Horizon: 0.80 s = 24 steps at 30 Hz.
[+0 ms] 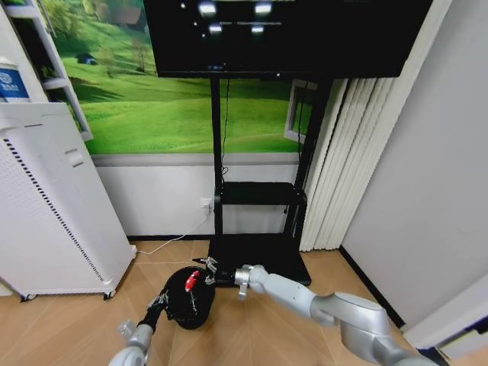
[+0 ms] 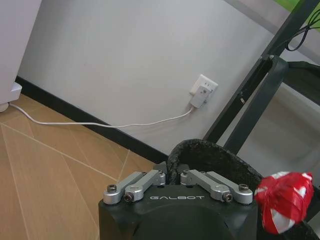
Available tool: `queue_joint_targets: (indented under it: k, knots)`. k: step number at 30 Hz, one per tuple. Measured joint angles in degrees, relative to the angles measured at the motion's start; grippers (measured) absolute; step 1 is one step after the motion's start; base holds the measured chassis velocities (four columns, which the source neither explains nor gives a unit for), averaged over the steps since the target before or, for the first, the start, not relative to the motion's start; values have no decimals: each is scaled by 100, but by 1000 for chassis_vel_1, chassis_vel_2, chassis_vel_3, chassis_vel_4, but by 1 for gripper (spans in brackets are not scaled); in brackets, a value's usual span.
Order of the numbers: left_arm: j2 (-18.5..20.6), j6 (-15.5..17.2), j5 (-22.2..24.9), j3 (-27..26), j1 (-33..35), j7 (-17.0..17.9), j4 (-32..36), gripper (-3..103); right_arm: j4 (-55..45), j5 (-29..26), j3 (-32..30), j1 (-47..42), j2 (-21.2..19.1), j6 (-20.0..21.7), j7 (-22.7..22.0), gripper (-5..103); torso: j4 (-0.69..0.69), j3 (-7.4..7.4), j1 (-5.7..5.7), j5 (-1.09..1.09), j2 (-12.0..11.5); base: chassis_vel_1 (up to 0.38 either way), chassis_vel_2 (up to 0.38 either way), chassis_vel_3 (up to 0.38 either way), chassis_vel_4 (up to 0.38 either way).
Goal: Pick up the trash bin and place the garbage on the floor into it.
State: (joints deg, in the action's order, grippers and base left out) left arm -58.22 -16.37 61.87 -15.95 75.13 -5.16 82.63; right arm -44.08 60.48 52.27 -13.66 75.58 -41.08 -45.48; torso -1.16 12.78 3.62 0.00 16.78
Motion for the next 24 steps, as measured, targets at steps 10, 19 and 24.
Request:
queue_joint_targets:
  k: [10,19,24]
  knots:
    - [69,7,118,-15,-153,9,-68,8,-279,1805,-27,626,-222,-286,-231,100,0,-1,0,0,0,0,0,0,0]
    - [-16,14,136,-22,-286,15,-133,8,-1124,2234,270,983,-371,-478,-219,100,0,-1,0,0,0,0,0,0,0]
    - [-28,18,167,-43,-332,10,-134,8,-1030,2328,306,984,-260,-479,-260,100,0,-1,-1,0,0,0,0,0,0]
